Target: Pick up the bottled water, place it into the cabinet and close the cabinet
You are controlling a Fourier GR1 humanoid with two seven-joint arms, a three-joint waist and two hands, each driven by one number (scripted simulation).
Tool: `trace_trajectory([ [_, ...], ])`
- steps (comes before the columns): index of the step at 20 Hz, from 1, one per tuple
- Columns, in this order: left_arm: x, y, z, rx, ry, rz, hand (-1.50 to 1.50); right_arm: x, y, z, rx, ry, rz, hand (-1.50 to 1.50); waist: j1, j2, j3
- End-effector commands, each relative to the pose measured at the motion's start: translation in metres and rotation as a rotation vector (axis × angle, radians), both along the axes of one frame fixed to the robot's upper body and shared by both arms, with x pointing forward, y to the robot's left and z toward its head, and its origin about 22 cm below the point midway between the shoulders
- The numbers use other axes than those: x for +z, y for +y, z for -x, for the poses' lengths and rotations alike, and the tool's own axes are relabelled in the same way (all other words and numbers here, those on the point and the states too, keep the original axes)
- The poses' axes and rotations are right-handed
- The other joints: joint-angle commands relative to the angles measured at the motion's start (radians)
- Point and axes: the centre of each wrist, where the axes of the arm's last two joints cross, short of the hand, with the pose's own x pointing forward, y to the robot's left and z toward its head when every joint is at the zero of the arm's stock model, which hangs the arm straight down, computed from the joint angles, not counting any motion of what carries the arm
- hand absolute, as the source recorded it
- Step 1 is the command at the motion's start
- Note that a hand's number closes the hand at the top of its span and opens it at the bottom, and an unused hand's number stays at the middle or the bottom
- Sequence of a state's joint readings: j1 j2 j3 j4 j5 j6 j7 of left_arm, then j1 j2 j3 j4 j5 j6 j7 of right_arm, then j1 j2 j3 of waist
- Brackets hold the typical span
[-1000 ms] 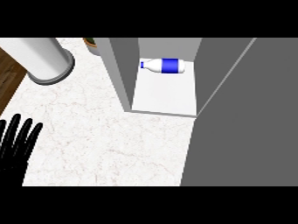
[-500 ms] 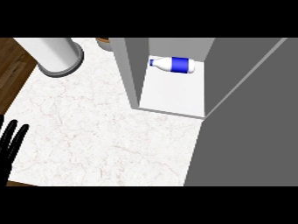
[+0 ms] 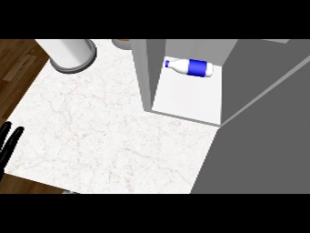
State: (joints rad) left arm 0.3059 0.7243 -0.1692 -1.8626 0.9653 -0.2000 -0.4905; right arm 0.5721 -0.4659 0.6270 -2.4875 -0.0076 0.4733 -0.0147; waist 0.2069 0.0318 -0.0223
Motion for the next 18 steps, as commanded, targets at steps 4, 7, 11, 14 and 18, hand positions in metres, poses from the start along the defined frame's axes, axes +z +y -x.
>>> trace_trajectory([
  [4, 0.005, 0.008, -0.003, -0.022, 0.001, -0.024, -1.50, 0.018, 0.016, -0.006, 0.200, -0.118, 0.086, 1.50, 0.039, -0.002, -0.006],
  [7, 0.006, 0.009, -0.004, -0.030, 0.000, -0.019, -1.50, 0.016, 0.017, -0.009, 0.192, -0.108, 0.079, 1.50, 0.031, 0.000, -0.007],
  [11, 0.008, 0.015, -0.004, -0.021, 0.004, -0.030, -1.50, 0.018, 0.017, -0.015, 0.205, -0.140, 0.128, 1.50, 0.033, 0.000, -0.007],
  [14, 0.008, 0.014, -0.004, -0.040, -0.003, -0.022, -1.50, 0.020, 0.015, -0.016, 0.206, -0.153, 0.141, 1.50, 0.032, -0.003, -0.010],
  [18, 0.009, 0.018, -0.006, -0.030, 0.001, -0.028, -1.50, 0.021, 0.016, -0.021, 0.193, -0.162, 0.114, 1.50, 0.028, 0.004, -0.009],
])
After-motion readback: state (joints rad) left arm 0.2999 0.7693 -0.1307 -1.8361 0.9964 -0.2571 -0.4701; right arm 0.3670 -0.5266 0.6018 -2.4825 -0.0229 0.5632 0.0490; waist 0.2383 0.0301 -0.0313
